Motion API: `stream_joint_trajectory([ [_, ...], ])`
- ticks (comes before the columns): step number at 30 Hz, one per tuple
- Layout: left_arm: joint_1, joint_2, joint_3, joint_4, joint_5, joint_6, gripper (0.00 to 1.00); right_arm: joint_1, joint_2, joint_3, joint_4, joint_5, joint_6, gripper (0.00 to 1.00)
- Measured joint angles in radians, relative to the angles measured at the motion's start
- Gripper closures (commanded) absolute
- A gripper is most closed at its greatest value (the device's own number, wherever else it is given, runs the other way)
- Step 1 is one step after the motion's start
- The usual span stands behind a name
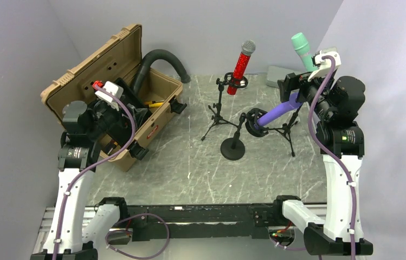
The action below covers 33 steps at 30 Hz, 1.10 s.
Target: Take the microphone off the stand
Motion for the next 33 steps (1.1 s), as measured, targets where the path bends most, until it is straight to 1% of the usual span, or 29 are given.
stream_joint_trajectory([
  [11,0.0,0.003,0.001,-0.027,0.074,0.031,0.01,0.003,-0.001,0.002,-0.034,-0.018,-0.016,0.0],
  [16,-0.002,0.036,0.026,-0.053,0.135,0.037,0.01,0.003,-0.004,0.002,-0.049,-0.022,-0.037,0.0],
  [18,-0.024,0.058,0.049,-0.078,0.147,0.047,0.01,0.003,-0.006,0.005,-0.061,-0.031,-0.05,0.0],
  [20,-0.1,0.09,0.09,-0.111,0.13,0.081,0.01,0.003,-0.008,0.01,-0.071,-0.044,-0.059,0.0],
  [25,-0.354,0.169,0.134,-0.137,0.09,0.163,0.01,0.003,-0.008,0.034,-0.092,-0.076,-0.068,0.0],
  [30,-0.493,0.301,0.162,-0.114,0.098,0.194,0.01,0.003,-0.006,0.07,-0.104,-0.129,-0.068,0.0],
  [33,-0.558,0.399,0.169,-0.056,0.129,0.197,0.01,0.004,-0.006,0.082,-0.104,-0.156,-0.068,0.0],
])
